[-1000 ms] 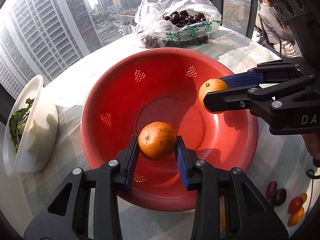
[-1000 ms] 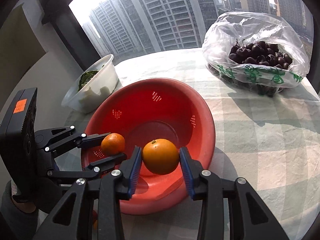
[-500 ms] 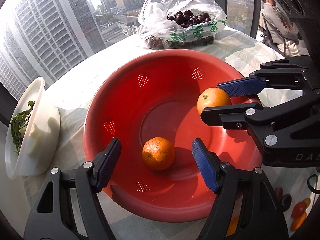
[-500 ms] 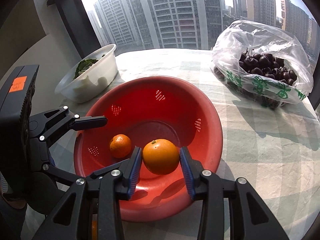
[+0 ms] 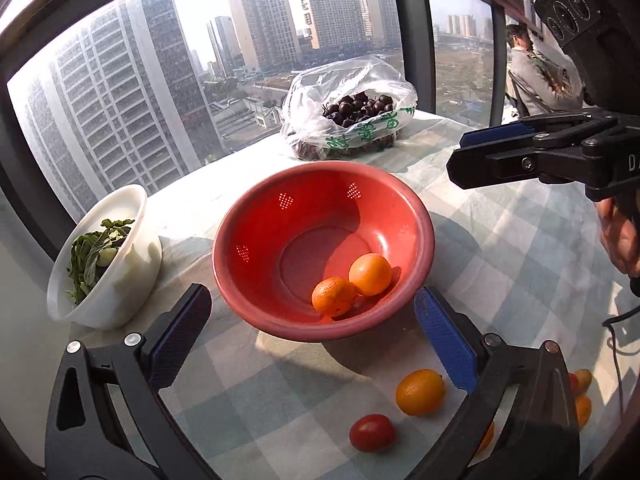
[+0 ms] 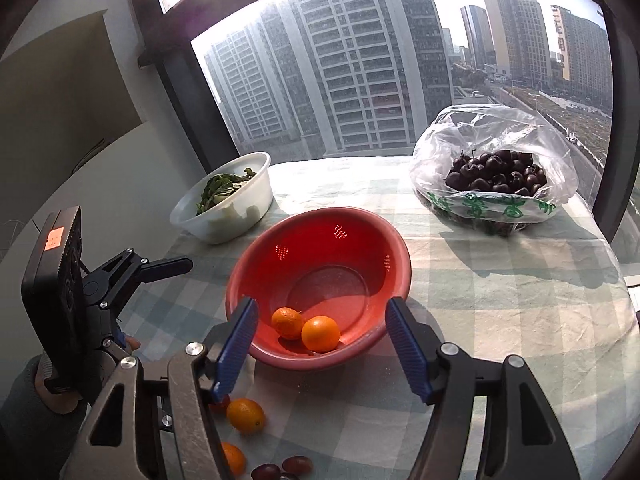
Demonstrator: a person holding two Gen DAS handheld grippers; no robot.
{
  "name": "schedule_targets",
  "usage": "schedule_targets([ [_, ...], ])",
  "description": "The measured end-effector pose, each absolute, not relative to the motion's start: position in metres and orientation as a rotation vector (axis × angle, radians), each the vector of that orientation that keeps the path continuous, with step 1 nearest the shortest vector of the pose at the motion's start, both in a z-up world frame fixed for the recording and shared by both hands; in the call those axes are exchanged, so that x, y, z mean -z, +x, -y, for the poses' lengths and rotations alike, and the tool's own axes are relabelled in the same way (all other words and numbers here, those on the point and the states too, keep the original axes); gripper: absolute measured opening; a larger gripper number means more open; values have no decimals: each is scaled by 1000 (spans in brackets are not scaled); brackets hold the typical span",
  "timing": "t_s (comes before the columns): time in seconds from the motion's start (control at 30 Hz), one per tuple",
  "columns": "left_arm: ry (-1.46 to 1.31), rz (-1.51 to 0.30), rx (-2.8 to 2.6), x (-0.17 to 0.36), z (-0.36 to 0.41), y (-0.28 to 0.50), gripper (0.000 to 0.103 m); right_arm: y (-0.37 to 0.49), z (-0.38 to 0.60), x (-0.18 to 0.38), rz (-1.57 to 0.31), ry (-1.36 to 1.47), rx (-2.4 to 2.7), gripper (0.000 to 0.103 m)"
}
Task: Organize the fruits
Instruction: 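Grasp the brown pear with the left gripper while the right gripper grasps an orange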
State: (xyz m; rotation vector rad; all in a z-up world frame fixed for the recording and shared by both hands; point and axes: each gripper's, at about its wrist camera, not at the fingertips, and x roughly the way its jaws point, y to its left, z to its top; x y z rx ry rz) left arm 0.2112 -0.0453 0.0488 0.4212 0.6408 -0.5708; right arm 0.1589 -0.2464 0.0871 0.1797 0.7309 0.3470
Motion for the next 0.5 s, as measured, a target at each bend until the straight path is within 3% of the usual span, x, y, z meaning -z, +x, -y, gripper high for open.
schedule_targets([
  [0.23,366,-467,565,-61,14,110,103,66,258,-85,-681,199,-341,81],
  [0.5,368,-703,634,-23,5,31,103,-12,253,-38,-741,260,-309,81],
])
